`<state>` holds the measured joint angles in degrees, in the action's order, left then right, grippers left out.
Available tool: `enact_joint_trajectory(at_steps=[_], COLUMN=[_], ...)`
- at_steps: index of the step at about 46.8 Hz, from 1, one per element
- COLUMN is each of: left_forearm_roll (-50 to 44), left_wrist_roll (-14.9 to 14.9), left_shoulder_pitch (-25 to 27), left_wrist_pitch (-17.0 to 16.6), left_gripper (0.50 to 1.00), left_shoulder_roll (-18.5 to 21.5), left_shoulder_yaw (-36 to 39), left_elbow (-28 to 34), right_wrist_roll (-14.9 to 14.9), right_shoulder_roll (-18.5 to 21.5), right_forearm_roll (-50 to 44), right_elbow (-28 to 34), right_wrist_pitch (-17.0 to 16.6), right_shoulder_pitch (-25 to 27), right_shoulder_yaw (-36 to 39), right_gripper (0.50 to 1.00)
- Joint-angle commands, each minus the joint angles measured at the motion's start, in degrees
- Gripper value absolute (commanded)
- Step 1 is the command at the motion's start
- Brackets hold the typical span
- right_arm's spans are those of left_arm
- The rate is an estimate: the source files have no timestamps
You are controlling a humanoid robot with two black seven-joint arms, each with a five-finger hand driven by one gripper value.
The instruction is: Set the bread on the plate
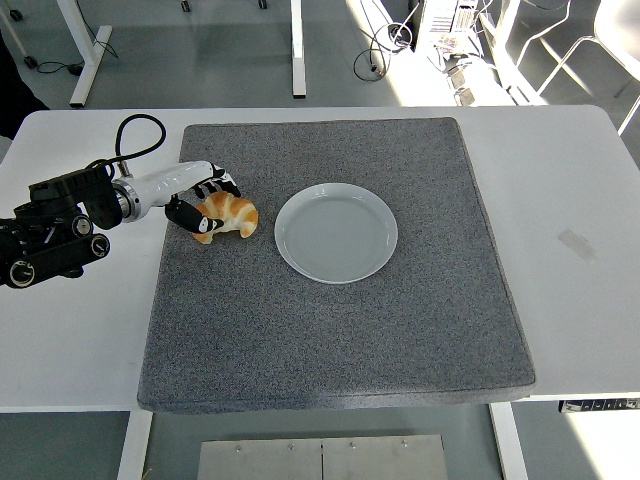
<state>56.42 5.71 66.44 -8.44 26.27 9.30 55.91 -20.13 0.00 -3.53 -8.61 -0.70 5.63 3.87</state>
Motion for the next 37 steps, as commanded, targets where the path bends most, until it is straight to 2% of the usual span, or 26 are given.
enact_joint_trajectory(at_steps=[1,14,31,37], left_forearm_roll=[-0.44,-1.14,-2.02,-1.93], left_wrist_roll=[0.00,-0.35,-0.44,-0.44], left_shoulder_pitch=[0.00,0.88,6.59,8.00], left_wrist_pitch=[0.00,0.18,1.14,1.41], left_gripper=[0.660,0.661,0.667,0.671], left_shoulder_roll=[0.01,0.36,0.28,-1.04], left_shoulder_yaw=[-0.25,-2.01,-2.62,-2.54], left_elbow=[-0.01,-0.01,0.34,0.34], right_wrist_roll=[0.00,0.00,0.00,0.00], right_shoulder_roll=[0.00,0.00,0.00,0.00], right_forearm_roll=[0.01,0.01,0.01,0.01], right_elbow=[0.00,0.00,0.00,0.00], right_wrist_pitch=[0.00,0.00,0.00,0.00], right_shoulder_pitch=[0.00,0.00,0.00,0.00], right_shoulder_yaw=[0.00,0.00,0.00,0.00], right_gripper=[1.000,1.000,1.000,1.000])
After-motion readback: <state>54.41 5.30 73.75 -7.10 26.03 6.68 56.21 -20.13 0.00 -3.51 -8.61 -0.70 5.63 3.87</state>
